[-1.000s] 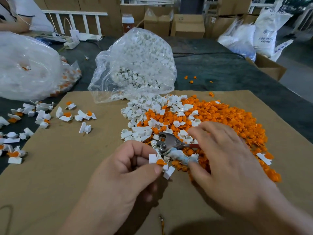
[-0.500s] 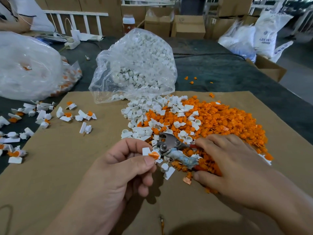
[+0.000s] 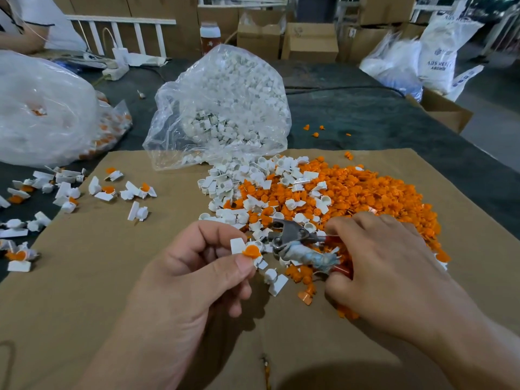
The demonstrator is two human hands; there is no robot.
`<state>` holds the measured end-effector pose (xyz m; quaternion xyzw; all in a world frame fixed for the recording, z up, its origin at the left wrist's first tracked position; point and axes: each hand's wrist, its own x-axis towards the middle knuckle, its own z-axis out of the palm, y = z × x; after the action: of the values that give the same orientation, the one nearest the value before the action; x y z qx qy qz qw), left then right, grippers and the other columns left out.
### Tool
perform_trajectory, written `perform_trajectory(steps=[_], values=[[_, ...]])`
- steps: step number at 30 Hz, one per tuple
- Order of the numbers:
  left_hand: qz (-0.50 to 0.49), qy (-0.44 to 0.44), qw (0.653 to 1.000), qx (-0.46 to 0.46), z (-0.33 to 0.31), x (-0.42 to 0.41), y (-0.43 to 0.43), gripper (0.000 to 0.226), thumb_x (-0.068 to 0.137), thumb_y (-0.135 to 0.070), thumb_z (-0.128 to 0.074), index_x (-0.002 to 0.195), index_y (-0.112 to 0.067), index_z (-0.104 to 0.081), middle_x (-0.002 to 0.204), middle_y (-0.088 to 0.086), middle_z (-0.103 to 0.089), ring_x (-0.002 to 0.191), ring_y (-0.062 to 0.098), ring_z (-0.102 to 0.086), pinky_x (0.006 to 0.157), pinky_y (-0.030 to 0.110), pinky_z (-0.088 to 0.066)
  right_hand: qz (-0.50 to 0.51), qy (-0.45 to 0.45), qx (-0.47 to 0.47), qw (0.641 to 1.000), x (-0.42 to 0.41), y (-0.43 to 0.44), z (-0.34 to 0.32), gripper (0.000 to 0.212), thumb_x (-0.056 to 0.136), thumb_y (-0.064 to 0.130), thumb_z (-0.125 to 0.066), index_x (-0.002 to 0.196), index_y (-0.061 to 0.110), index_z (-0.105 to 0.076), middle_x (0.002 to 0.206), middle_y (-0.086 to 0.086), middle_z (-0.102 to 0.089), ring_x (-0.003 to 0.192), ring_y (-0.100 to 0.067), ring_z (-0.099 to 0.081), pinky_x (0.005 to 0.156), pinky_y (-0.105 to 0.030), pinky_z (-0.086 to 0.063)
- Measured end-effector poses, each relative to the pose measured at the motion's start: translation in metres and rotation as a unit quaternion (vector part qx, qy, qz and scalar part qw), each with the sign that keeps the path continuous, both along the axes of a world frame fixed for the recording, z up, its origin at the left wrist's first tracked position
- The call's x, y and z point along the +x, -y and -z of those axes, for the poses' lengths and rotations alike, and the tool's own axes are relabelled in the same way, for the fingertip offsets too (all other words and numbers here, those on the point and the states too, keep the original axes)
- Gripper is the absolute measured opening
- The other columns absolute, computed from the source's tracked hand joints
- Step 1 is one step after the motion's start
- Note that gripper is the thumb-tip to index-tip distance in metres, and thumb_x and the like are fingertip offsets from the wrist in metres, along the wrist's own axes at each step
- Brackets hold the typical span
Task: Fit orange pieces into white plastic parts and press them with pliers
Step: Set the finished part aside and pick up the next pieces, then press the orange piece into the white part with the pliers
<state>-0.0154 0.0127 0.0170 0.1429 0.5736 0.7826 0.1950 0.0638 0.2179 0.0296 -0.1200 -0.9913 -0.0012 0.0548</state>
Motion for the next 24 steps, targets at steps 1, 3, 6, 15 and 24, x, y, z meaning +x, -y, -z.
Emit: perform_trajectory(steps=[1, 3, 6, 15, 24], values=[[-0.004, -0.01, 1.0, -0.001, 0.0, 0.0, 0.0, 0.024, 0.052, -0.009, -0.082, 0.072, -0.02, -0.075, 0.062, 0.011, -0.062, 0.046, 0.015, -0.057, 0.037, 0.021, -0.043, -0.002, -0.011, -0.007, 1.0, 0.0, 0.0, -0.002, 0.056, 0.072, 0.059, -0.029, 0.123, 0.039, -0.037, 0.104, 0.012, -0.044, 0.098, -0.013, -0.04, 0.089, -0.031, -0.036], [-0.012, -0.034, 0.999, 0.0, -0.001, 0.001, 0.0, 0.015, 0.061, -0.009, -0.075, 0.071, -0.02, -0.074, 0.062, 0.011, -0.062, 0.046, 0.014, -0.058, 0.037, 0.02, -0.043, -0.008, -0.046, -0.038, 0.998, 0.0, 0.002, -0.005, 0.048, 0.071, 0.058, -0.029, 0.113, 0.038, -0.043, 0.096, 0.014, -0.045, 0.09, -0.008, -0.043, 0.076, -0.025, -0.036], [-0.024, -0.064, 0.998, 0.001, -0.002, 0.002, 0.001, 0.015, 0.062, -0.01, -0.078, 0.071, -0.021, -0.073, 0.06, 0.011, -0.062, 0.045, 0.012, -0.058, 0.037, 0.016, -0.042, -0.009, -0.116, -0.103, 0.988, 0.002, 0.003, -0.009, 0.036, 0.075, 0.056, -0.039, 0.107, 0.04, -0.045, 0.093, 0.017, -0.048, 0.086, -0.001, -0.048, 0.063, -0.012, -0.031], [-0.045, -0.156, 0.986, -0.036, 0.001, 0.0, 0.0, 0.012, 0.06, -0.038, -0.07, 0.071, -0.033, -0.071, 0.059, 0.002, -0.066, 0.047, 0.007, -0.059, 0.044, 0.019, -0.047, -0.044, -0.118, -0.126, 0.984, 0.007, 0.003, -0.009, 0.04, 0.077, 0.057, -0.048, 0.114, 0.041, -0.048, 0.1, 0.021, -0.046, 0.093, -0.003, -0.045, 0.075, -0.013, -0.033], [-0.053, -0.134, 0.989, 0.019, 0.002, -0.005, 0.006, 0.013, 0.061, -0.031, -0.075, 0.073, -0.028, -0.072, 0.06, 0.002, -0.065, 0.05, 0.011, -0.061, 0.043, 0.02, -0.046, -0.129, -0.105, -0.116, 0.979, 0.013, 0.014, -0.016, 0.048, 0.072, 0.045, -0.049, 0.118, 0.031, -0.056, 0.105, 0.014, -0.06, 0.094, -0.003, -0.043, 0.081, -0.016, -0.034]])
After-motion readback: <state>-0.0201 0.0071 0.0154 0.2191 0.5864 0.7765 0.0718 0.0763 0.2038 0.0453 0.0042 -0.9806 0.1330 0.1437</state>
